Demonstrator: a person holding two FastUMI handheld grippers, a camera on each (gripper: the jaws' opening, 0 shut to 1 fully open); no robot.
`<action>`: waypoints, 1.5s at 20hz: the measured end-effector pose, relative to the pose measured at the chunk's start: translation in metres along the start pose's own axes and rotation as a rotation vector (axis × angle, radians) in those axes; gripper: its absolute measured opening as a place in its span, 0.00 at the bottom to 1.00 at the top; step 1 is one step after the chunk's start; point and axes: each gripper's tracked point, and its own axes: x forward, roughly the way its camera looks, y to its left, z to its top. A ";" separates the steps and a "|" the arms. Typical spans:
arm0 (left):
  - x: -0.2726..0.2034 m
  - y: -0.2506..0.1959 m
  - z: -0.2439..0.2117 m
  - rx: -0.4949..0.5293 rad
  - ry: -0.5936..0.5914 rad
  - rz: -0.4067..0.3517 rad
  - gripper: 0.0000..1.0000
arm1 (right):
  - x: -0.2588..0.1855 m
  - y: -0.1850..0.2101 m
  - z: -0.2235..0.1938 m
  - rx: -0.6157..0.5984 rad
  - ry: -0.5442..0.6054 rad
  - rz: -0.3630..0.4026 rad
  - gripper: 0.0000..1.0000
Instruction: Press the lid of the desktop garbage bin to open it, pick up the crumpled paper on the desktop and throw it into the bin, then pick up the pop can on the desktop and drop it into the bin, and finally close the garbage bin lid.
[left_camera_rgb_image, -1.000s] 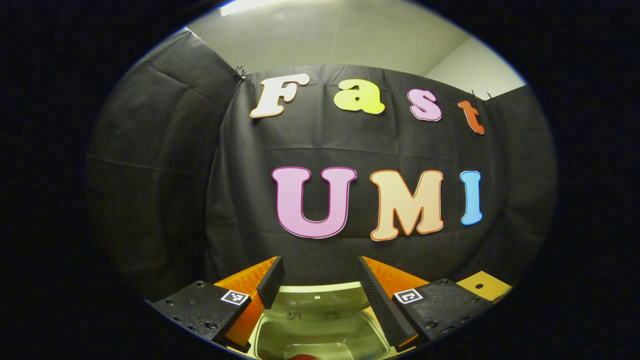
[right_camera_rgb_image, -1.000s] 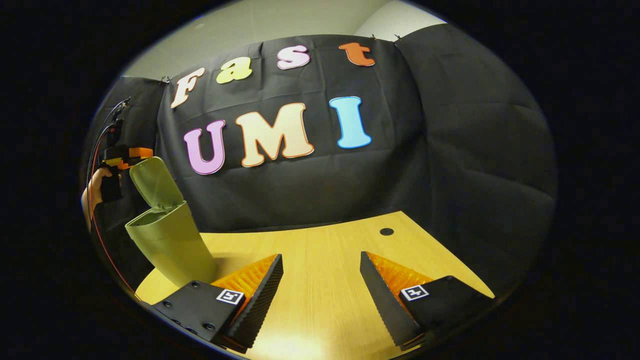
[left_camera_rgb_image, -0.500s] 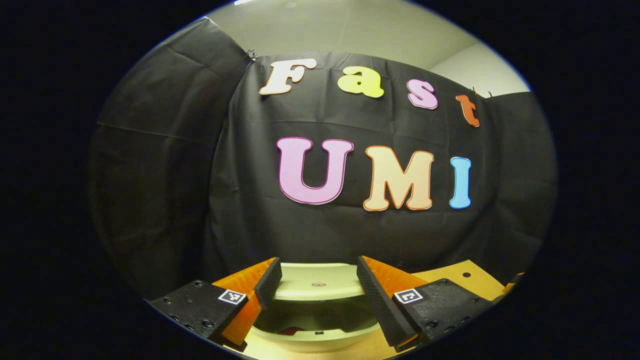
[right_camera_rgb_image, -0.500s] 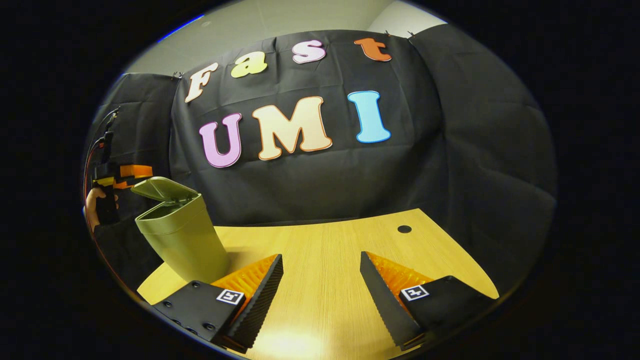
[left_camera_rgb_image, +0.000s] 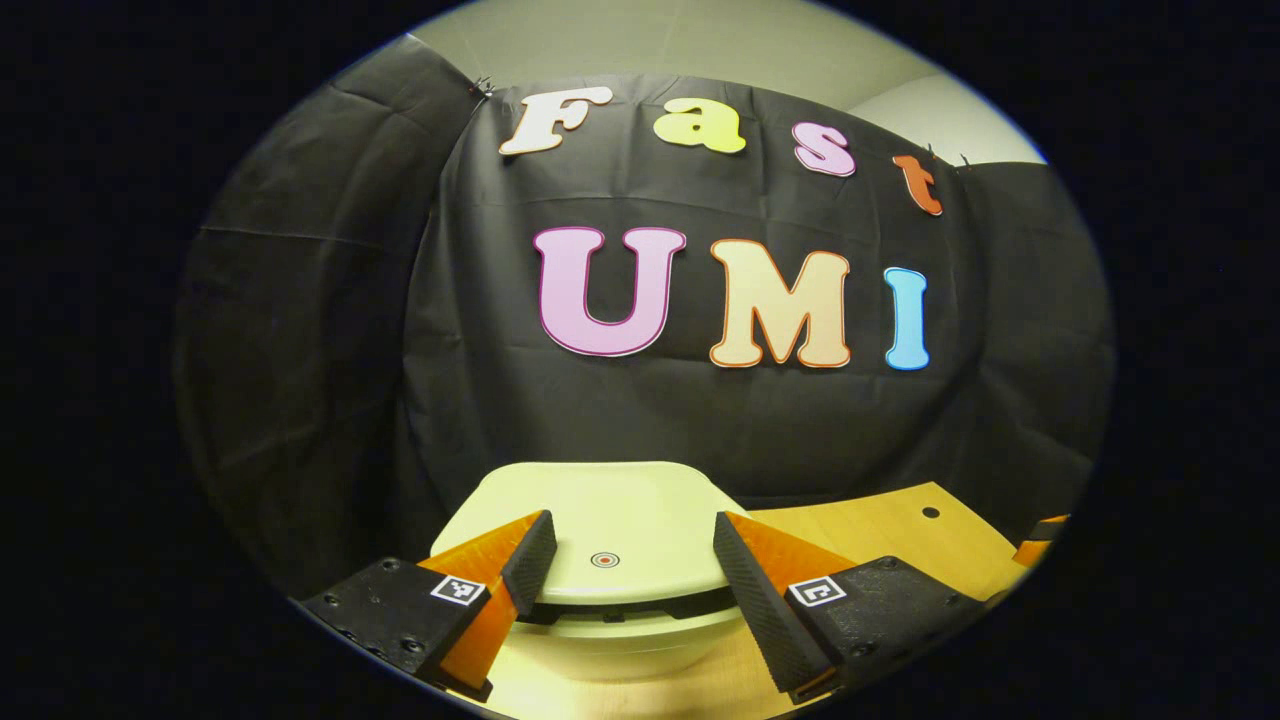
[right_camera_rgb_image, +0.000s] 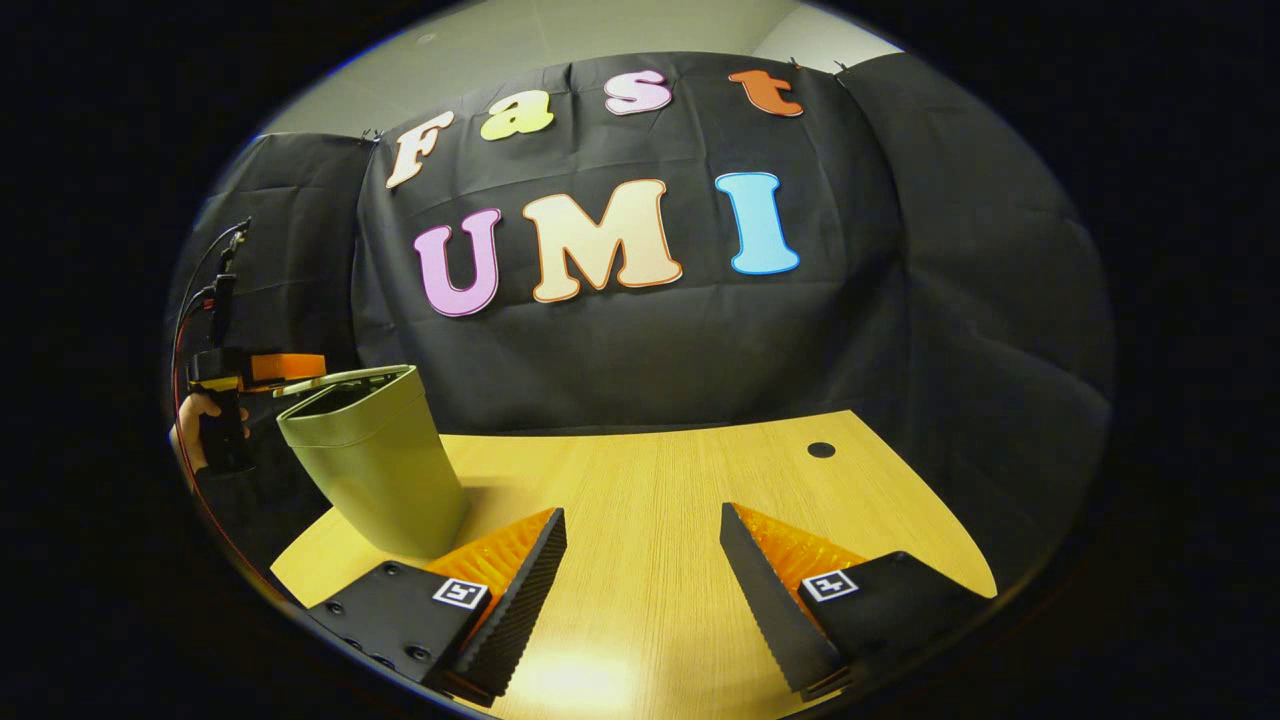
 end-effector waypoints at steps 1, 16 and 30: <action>0.001 0.000 -0.005 0.004 0.007 0.001 0.94 | 0.001 0.000 -0.001 0.000 0.006 0.000 0.98; -0.003 -0.008 -0.017 -0.005 -0.107 -0.050 0.93 | 0.016 0.036 0.016 -0.040 -0.005 0.080 0.98; -0.124 -0.128 0.054 0.065 -0.411 -0.049 0.92 | -0.076 0.054 0.093 -0.031 -0.343 0.224 0.97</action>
